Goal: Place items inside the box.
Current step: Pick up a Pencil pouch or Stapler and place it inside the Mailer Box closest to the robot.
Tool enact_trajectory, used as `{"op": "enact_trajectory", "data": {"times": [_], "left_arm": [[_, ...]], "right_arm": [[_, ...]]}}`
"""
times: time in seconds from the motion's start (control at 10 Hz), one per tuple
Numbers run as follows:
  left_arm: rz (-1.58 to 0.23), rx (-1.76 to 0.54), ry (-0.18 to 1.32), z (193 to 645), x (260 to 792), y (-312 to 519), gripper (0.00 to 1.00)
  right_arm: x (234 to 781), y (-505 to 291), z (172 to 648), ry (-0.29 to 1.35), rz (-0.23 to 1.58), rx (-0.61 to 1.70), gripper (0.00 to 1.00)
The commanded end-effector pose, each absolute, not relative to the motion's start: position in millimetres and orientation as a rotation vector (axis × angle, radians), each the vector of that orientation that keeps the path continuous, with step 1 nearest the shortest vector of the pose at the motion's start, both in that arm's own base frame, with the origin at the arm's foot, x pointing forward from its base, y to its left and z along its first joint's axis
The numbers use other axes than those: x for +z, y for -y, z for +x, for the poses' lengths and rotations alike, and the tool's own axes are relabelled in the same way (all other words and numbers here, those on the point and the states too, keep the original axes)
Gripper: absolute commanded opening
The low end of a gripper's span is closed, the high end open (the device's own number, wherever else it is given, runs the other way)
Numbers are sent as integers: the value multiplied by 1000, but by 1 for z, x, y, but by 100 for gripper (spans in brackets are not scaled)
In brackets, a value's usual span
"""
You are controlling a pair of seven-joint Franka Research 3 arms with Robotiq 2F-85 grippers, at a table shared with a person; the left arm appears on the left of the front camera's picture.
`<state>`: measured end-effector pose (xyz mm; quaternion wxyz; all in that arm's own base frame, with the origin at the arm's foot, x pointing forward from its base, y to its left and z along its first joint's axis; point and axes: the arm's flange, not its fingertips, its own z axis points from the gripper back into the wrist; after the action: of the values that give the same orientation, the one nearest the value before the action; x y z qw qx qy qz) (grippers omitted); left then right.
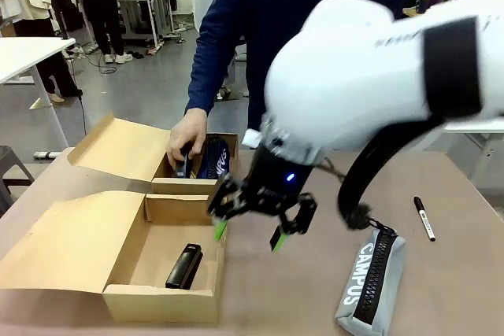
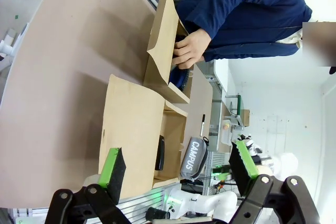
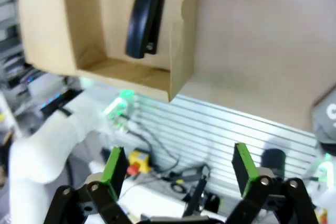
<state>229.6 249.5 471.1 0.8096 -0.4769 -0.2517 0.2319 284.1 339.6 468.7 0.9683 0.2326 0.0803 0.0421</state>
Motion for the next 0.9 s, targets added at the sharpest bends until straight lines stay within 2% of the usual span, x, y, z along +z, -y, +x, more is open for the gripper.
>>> {"op": "enact_trajectory", "data": {"times": [0.0,0.3,0.5,0.6,0.8], "left_arm": [[-1034,476,557,230,471,-249,100],[-1034,476,557,230,471,-249,100],[-1034,476,557,230,471,-249,100],[-1034,476,557,230,471,-249,100],[-1034,476,557,230,471,-249,100]], "right_arm": [[481,-217,311,-266,799,20,100],[463,-61,307,-384,1176,3,100],[431,31,291,-521,1417,179,100],[409,55,283,-569,1381,120,100],[358,78,263,-547,1308,23,100]]}}
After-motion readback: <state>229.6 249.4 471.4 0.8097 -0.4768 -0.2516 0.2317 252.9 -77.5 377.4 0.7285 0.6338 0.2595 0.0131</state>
